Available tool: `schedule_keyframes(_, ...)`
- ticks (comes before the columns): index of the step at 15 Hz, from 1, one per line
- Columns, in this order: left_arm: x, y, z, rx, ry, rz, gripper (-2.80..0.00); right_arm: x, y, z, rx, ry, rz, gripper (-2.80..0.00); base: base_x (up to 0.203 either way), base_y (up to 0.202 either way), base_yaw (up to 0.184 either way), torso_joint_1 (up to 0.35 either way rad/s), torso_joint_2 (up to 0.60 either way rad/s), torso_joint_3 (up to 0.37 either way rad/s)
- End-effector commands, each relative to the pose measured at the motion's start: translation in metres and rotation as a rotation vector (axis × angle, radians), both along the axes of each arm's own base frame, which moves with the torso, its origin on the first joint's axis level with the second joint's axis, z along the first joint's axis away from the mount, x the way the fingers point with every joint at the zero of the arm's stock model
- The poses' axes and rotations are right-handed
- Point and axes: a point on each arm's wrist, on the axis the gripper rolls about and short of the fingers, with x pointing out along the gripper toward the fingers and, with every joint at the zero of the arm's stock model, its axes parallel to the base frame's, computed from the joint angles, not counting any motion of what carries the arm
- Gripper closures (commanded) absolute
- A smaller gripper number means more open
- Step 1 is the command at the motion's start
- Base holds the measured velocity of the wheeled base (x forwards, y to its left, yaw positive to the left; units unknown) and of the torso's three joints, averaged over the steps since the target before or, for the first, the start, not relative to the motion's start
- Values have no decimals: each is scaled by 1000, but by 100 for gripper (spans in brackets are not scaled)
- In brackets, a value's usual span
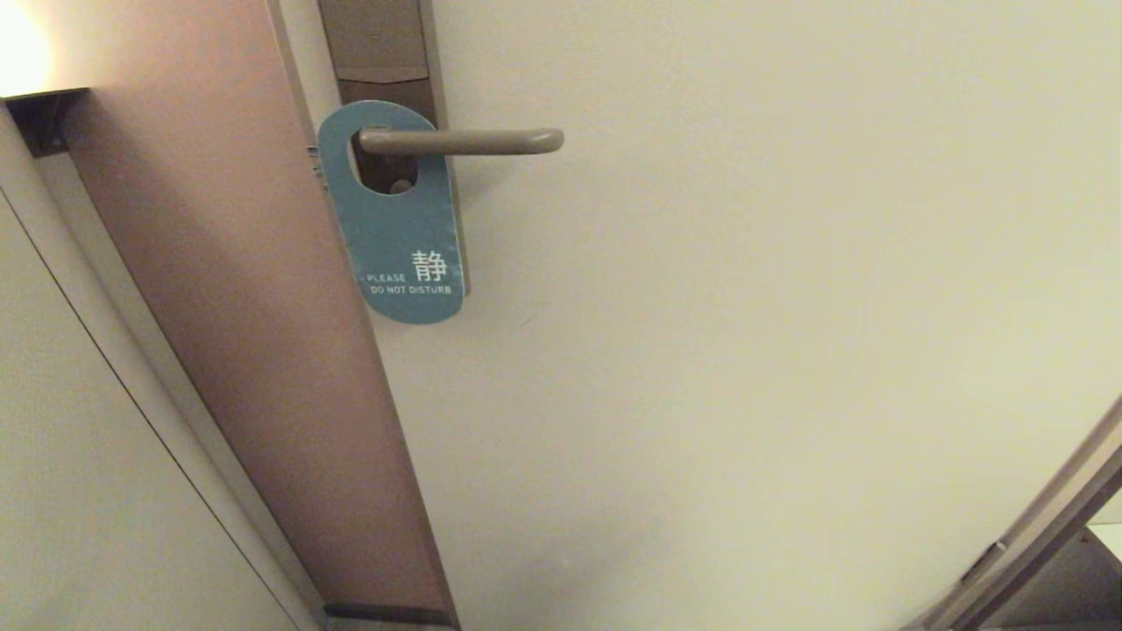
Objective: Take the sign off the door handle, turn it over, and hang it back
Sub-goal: Take down the sign
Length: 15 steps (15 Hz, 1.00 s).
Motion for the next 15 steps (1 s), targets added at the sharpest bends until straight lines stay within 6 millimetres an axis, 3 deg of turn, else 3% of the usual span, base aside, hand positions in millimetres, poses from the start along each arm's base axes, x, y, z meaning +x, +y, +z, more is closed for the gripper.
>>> schedule_keyframes(1,0,0,0,0,1,0,0,0,0,0,0,0,0,0,0,0,0,0,0,0)
schedule_keyframes(15,0,0,0,40,2,-13,0,0,0,0,0,0,0,0,0,0,0,0,0,0)
